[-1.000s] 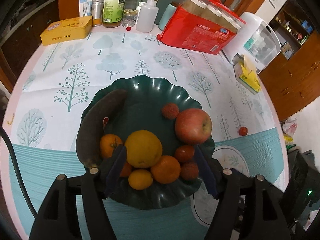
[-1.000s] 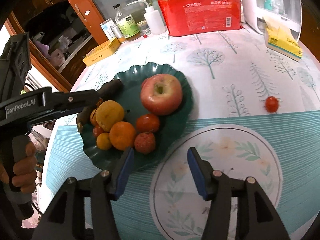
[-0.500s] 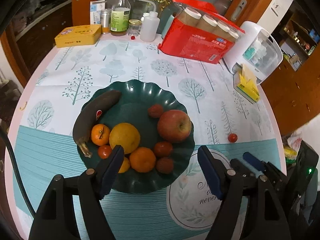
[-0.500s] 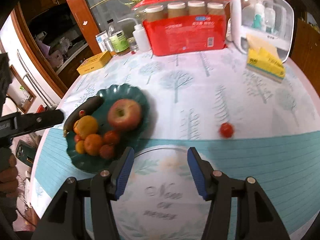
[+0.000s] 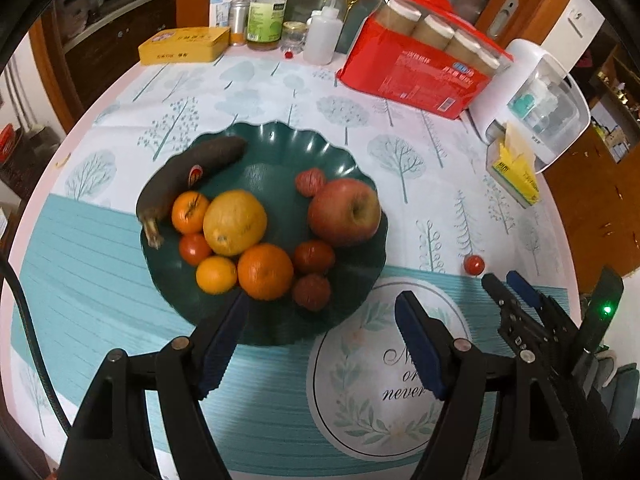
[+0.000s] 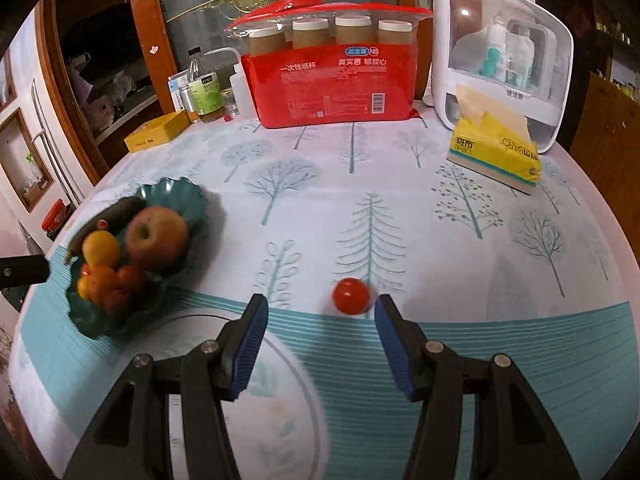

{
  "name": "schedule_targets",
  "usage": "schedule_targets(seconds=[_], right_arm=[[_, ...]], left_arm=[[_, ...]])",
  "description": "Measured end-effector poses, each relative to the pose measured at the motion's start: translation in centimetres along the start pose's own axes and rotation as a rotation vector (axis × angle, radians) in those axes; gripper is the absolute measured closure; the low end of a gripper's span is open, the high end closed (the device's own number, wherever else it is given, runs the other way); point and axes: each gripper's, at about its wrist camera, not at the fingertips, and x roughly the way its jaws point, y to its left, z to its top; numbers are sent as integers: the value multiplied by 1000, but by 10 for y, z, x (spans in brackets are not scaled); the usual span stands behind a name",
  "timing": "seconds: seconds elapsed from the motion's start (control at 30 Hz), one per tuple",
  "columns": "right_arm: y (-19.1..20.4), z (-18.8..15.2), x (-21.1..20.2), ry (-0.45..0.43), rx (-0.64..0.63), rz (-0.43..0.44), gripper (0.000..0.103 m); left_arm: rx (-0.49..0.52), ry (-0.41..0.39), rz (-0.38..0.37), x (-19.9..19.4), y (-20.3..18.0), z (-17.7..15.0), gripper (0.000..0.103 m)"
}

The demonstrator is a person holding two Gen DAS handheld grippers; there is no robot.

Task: Organize fruits
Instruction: 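Move the right gripper to the small cherry tomato and grasp it, then carry the cherry tomato onto the green plate and open the right gripper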

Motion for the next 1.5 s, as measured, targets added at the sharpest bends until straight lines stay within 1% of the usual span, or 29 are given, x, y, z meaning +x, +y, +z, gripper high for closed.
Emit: schedule_targets(seconds=[0.07, 0.37, 0.53, 0.63, 0.87, 1.0, 1.07, 1.1, 1.13, 1.2, 1.5], right_arm=[[-4, -4, 7, -13, -17, -17, 47], [-10, -14, 36, -18, -45, -15, 47], [-13, -14, 43, 12, -26, -6, 48], [-10, -14, 47, 31, -44, -1, 47], [3, -10, 53, 39, -90, -18, 49], [5, -8, 57, 39, -96, -45, 53], [4, -7, 58, 38, -94, -48, 58], [3, -5, 58, 35, -94, -54, 63], [3, -4, 59, 34, -95, -58, 70], [2, -1, 61, 32, -94, -78, 76], [9, 7, 55, 59, -81, -45, 76]], left_arm=[[-8, 6, 11, 2, -1, -5, 28], [-54, 33, 58, 9, 3, -28, 28], [-56, 43, 73, 11, 3, -32, 28], [-50, 52, 74, 11, 1, -34, 28], [-41, 70, 81, 8, 3, -38, 28], [-43, 79, 86, 6, 7, -40, 28], [-47, 82, 88, 5, 10, -40, 28], [-49, 84, 89, 5, 11, -40, 28], [-49, 86, 89, 5, 12, -40, 28], [-47, 88, 88, 4, 14, -40, 28], [-43, 78, 75, -1, 23, -30, 28]])
